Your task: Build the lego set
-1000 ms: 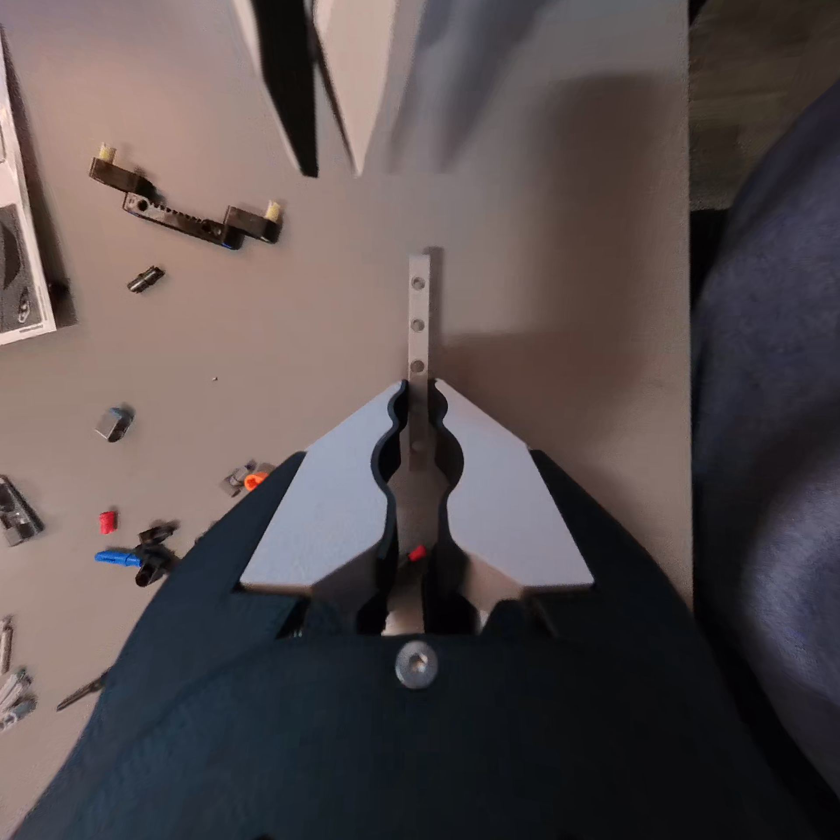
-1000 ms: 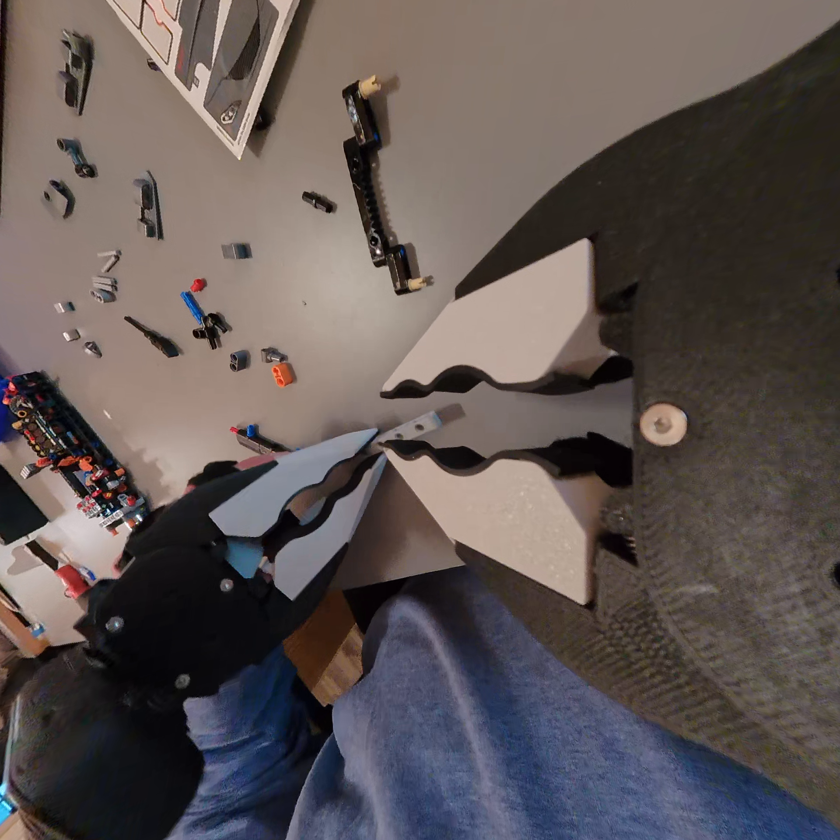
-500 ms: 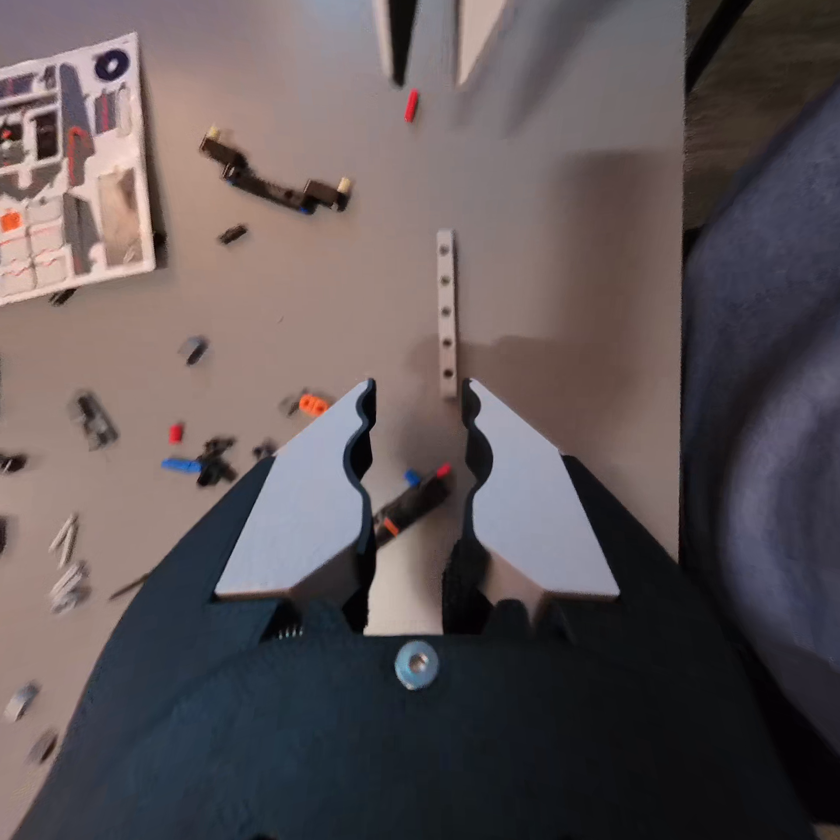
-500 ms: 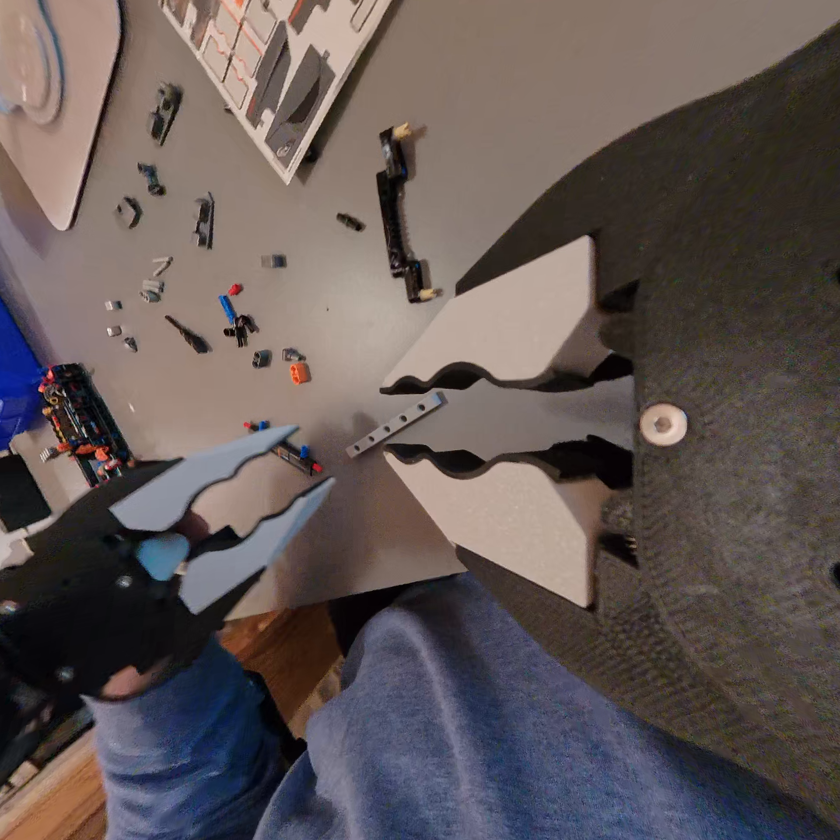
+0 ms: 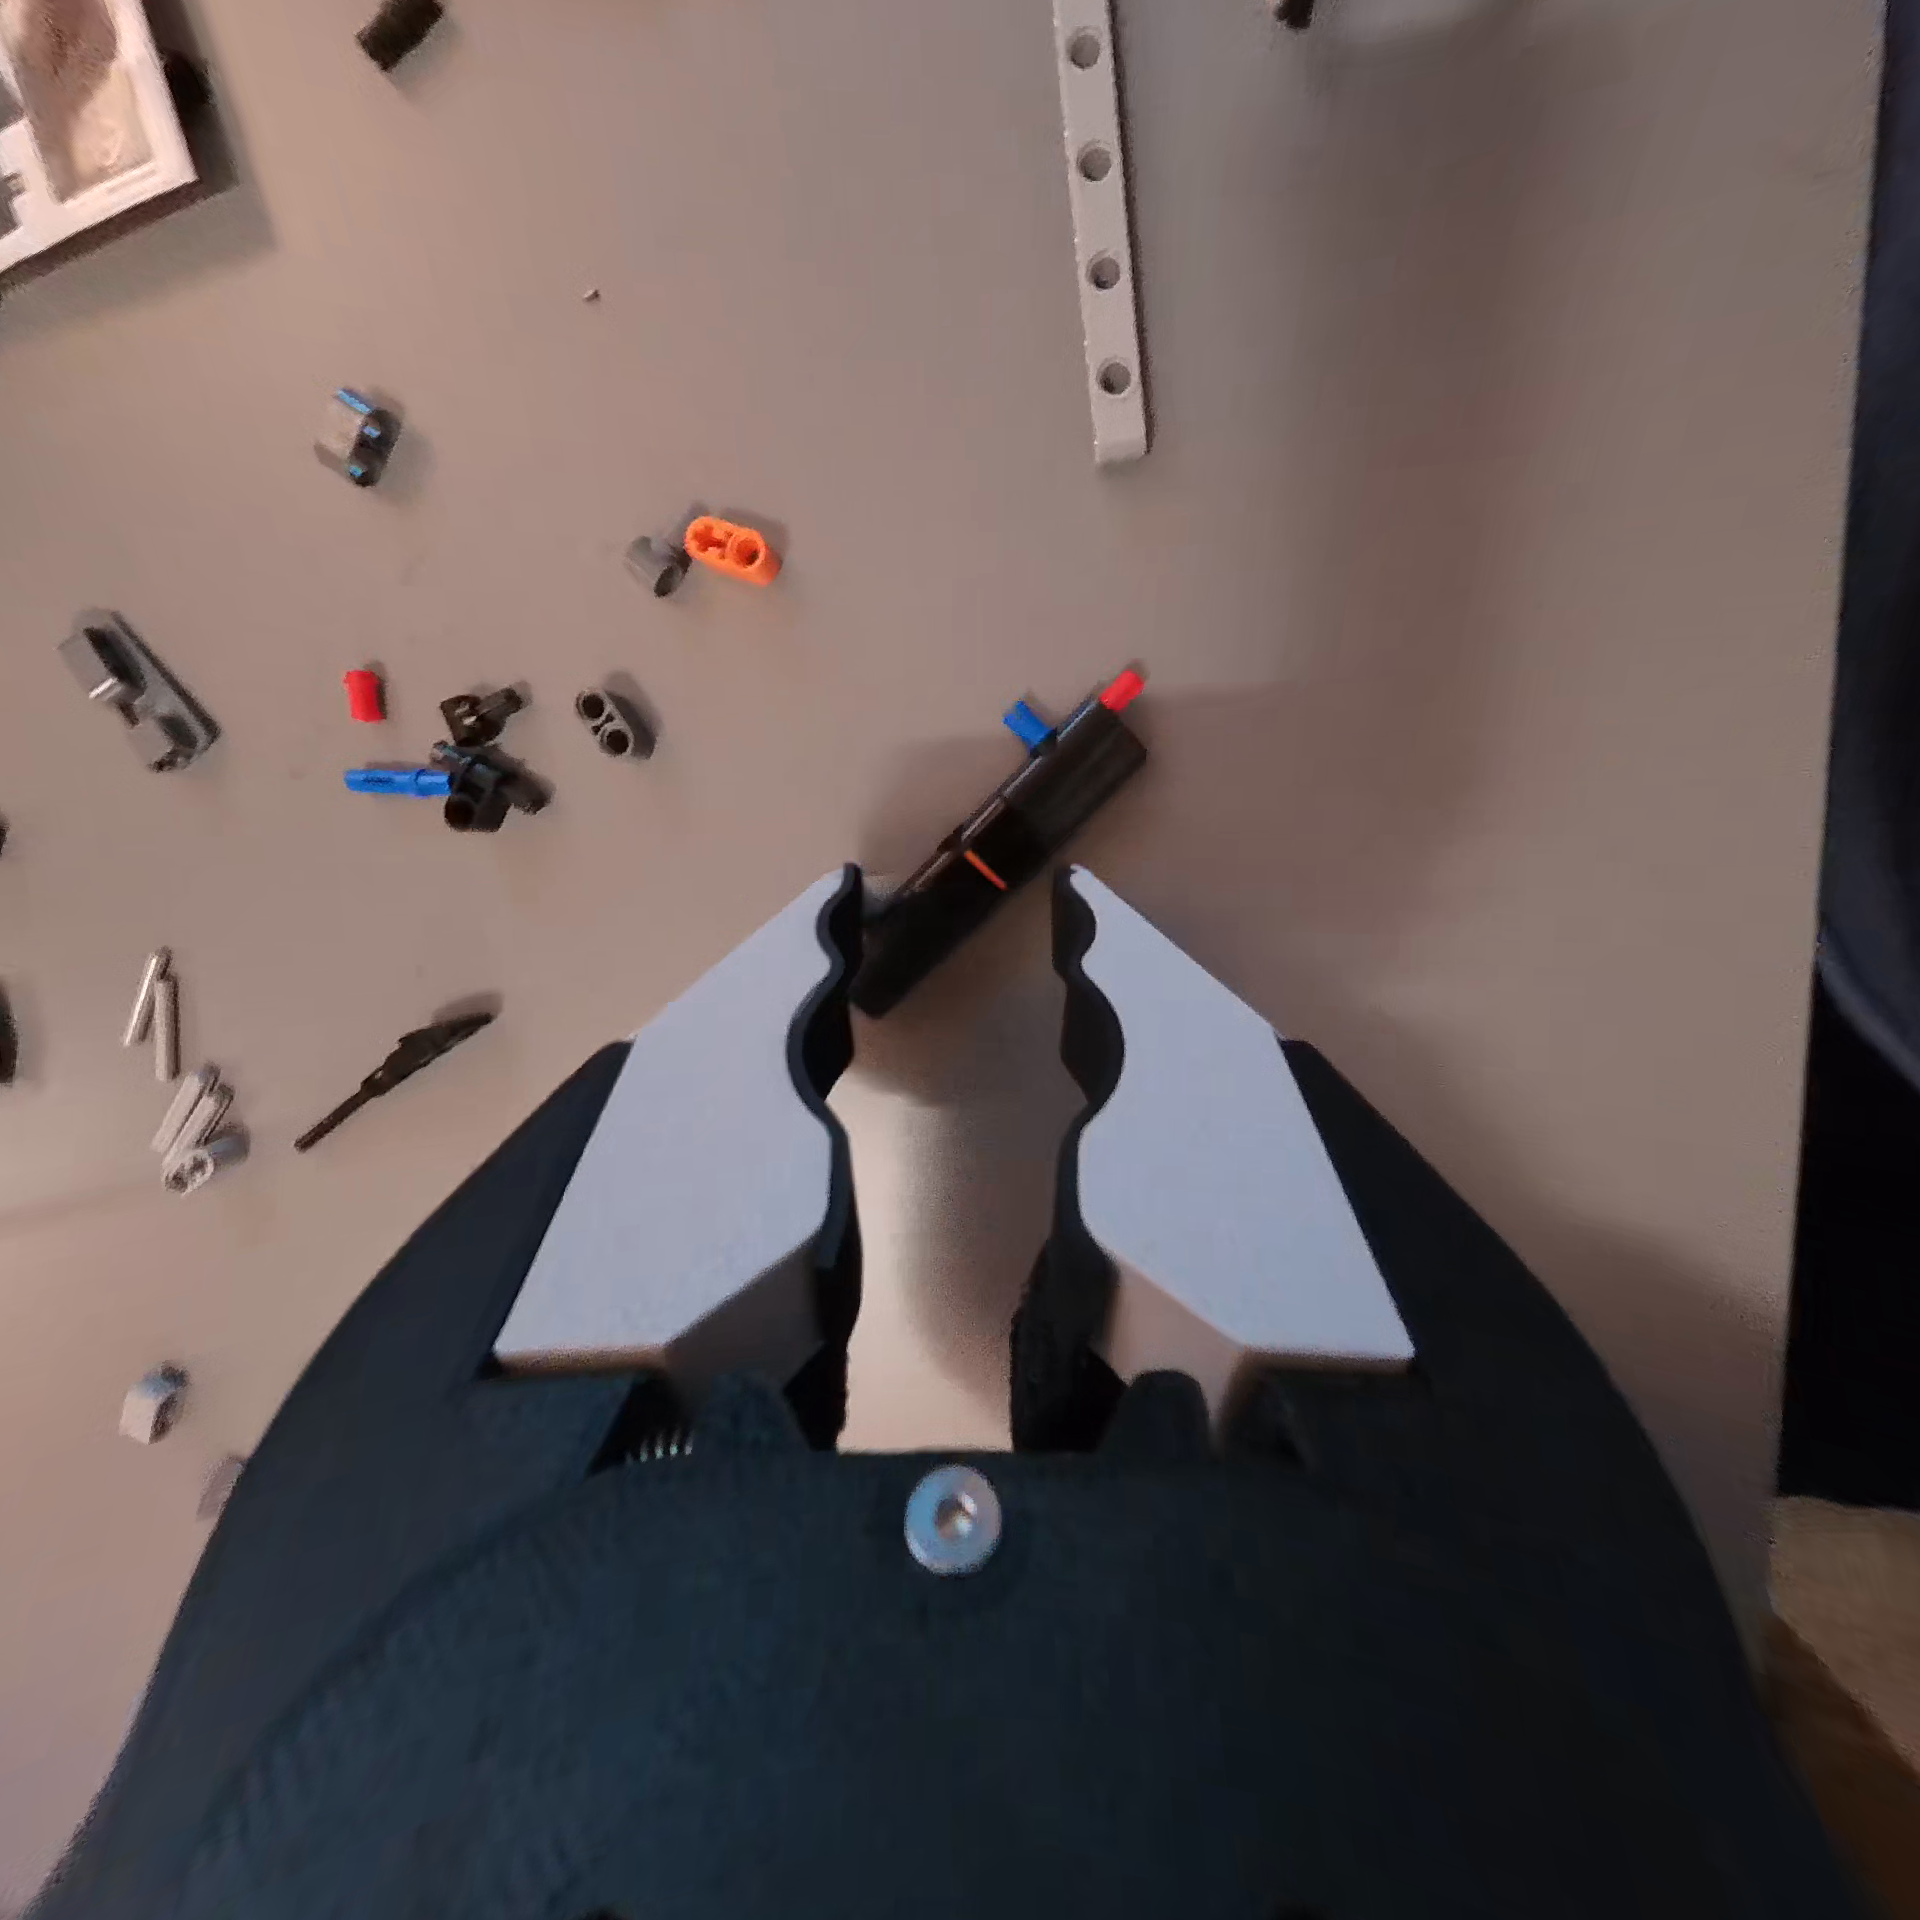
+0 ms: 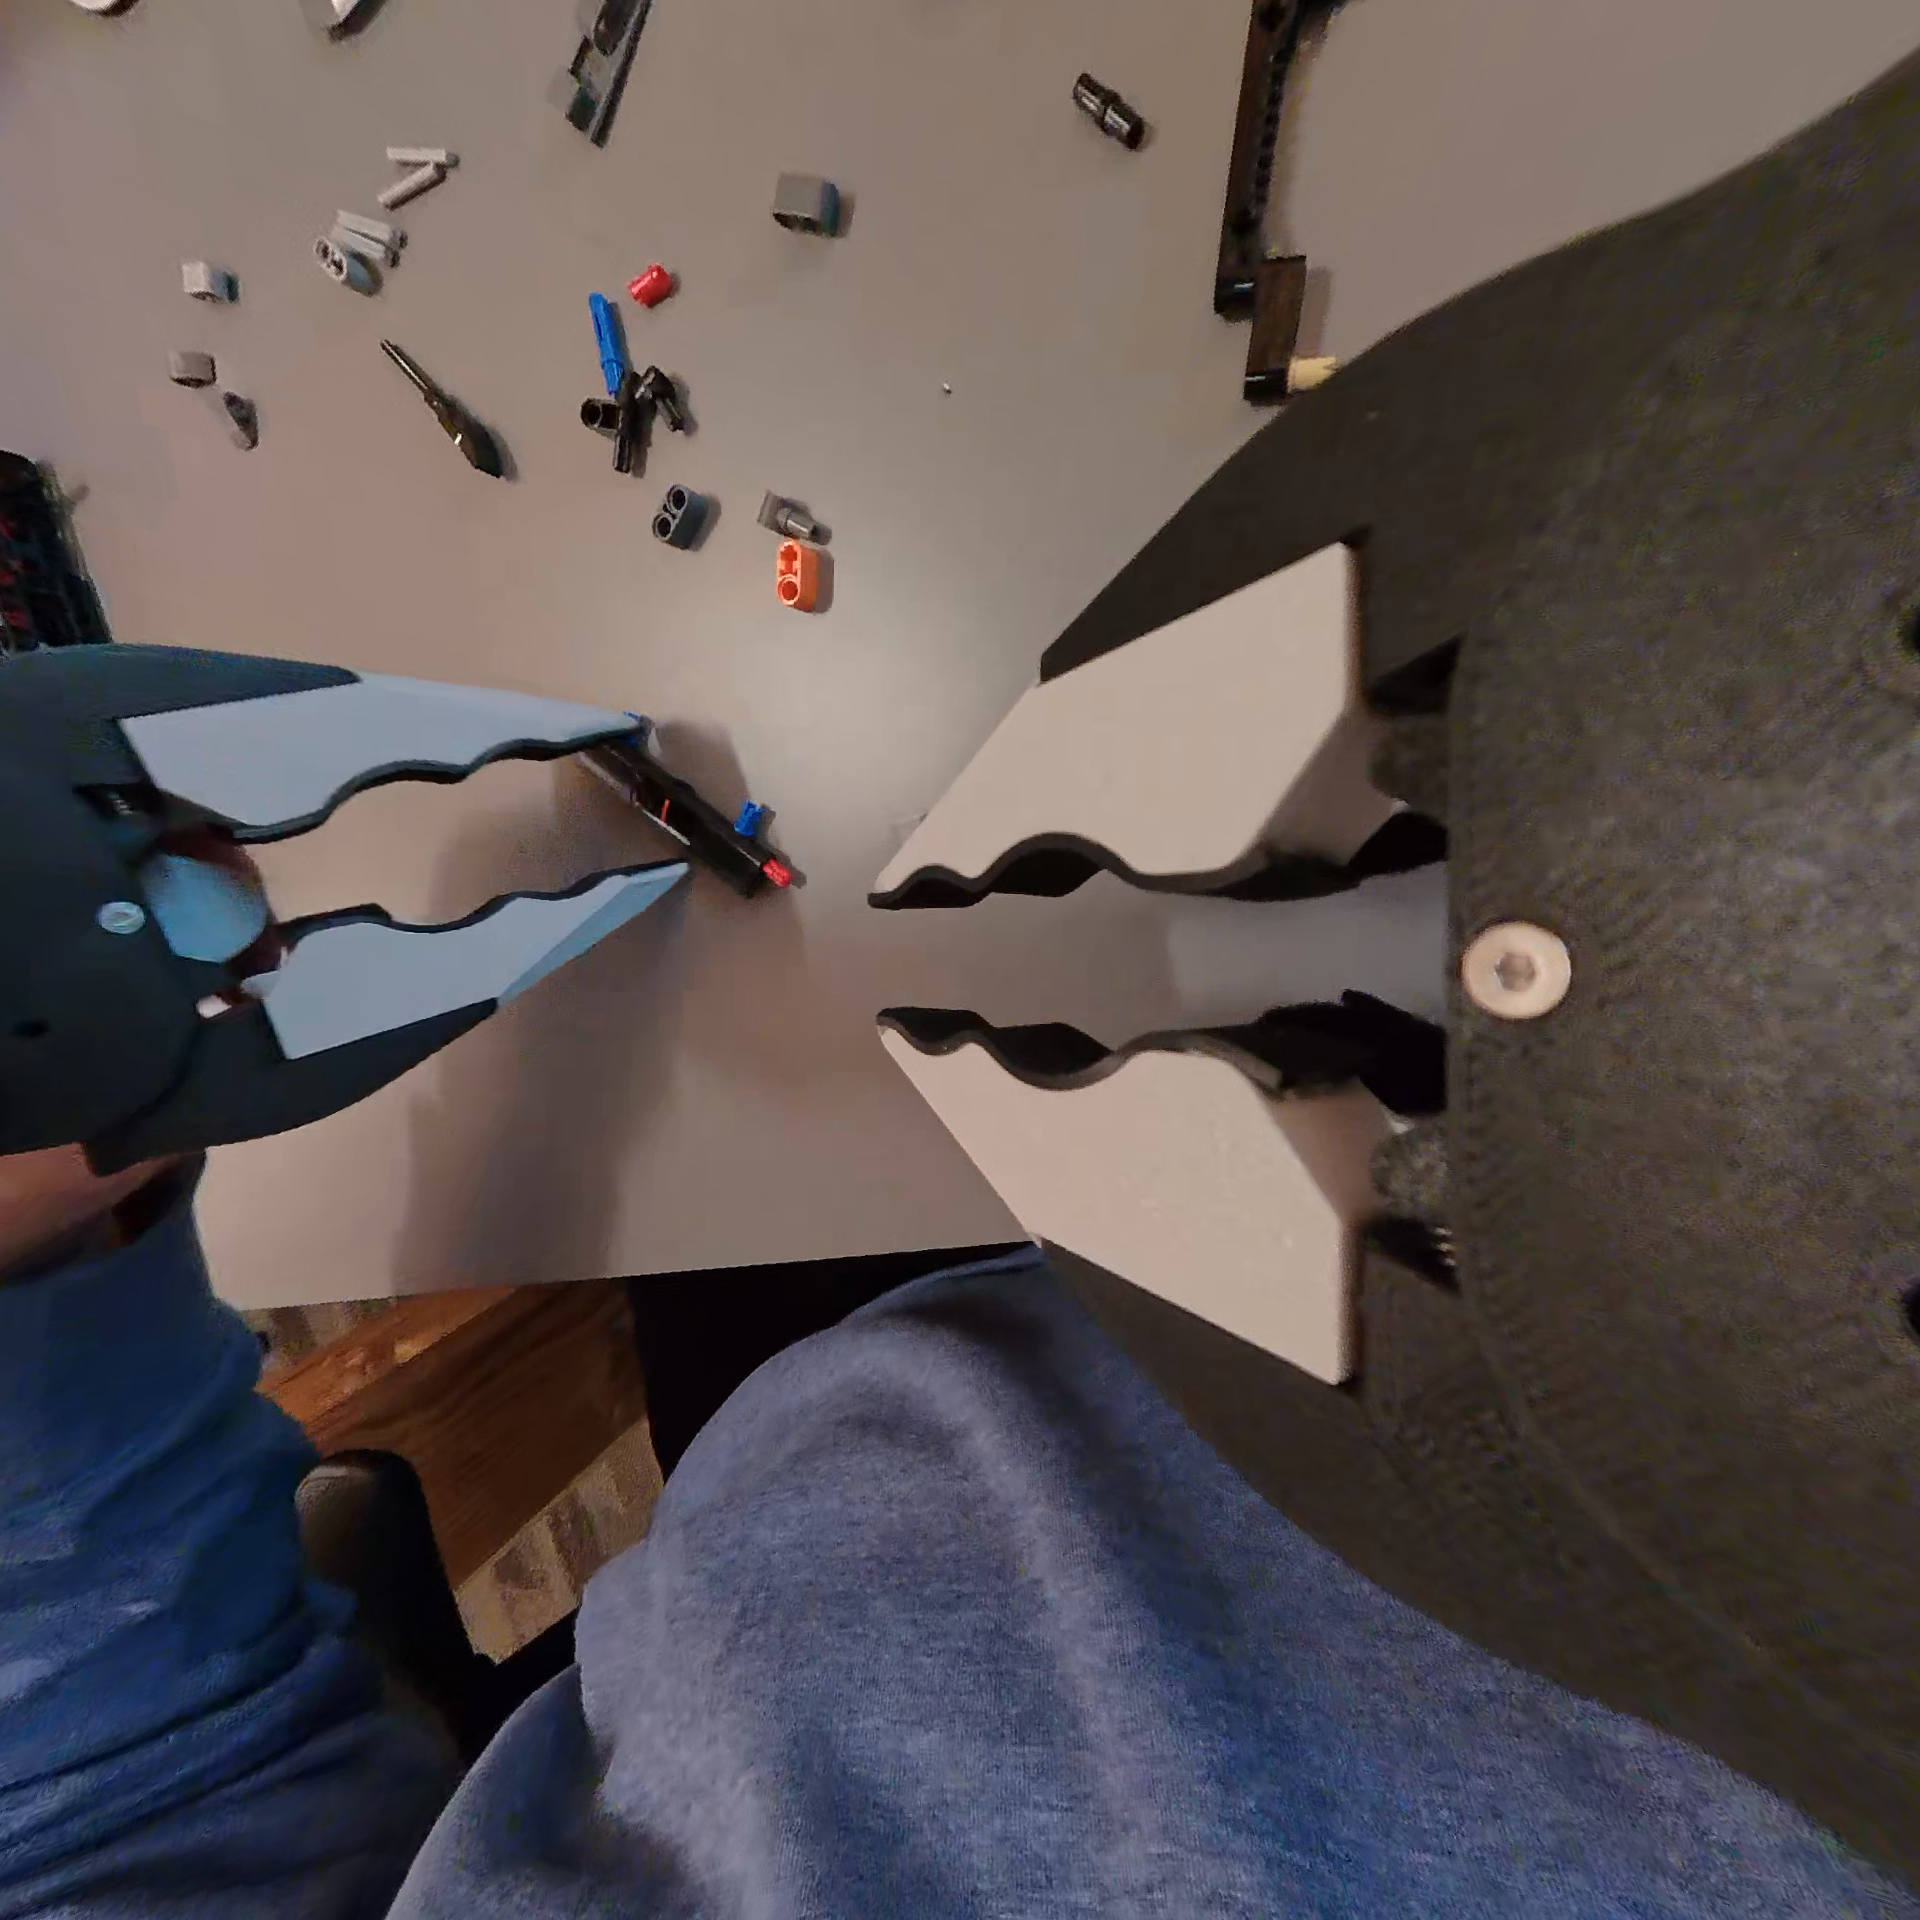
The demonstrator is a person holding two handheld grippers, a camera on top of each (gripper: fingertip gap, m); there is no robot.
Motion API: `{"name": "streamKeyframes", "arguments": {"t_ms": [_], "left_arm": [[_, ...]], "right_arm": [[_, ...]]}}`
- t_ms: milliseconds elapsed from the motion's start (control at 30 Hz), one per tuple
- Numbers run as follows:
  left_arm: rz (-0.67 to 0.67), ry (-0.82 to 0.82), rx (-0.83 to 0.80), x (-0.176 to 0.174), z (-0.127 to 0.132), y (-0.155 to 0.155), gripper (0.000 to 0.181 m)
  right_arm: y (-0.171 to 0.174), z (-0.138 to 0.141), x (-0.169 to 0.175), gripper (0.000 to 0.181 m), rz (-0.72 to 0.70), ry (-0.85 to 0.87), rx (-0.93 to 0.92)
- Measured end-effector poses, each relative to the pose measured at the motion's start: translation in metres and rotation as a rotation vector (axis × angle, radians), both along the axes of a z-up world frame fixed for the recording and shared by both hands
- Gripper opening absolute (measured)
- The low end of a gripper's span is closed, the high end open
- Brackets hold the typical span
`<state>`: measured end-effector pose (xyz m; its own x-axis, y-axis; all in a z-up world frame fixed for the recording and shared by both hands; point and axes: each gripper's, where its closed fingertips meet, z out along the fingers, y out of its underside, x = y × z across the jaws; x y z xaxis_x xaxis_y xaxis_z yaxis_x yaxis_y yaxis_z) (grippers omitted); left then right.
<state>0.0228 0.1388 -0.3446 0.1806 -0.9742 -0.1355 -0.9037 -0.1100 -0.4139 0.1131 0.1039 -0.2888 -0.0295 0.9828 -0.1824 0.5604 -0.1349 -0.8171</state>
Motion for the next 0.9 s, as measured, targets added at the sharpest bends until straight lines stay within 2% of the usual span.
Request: {"name": "streamKeyframes", "arguments": {"t_ms": [167,533,733,900], "left_arm": [[-0.023,-0.033,-0.014,0.011,-0.002,-0.001,0.018],[0.126,-0.104,0.003,0.019,0.004,0.008,0.016],[0.143,-0.178,0.071,0.039,0.030,0.018,0.016],[0.126,-0.206,0.225,0.063,0.061,0.030,0.016]], "right_arm": [[0.003,0.001,0.003,0.016,-0.011,0.007,-0.001],[0.021,0.011,0.005,0.018,-0.038,0.033,0.100],[0.037,0.019,0.012,0.023,-0.099,0.045,0.158],[0.052,0.032,0.018,0.033,-0.165,0.105,0.147]]}}
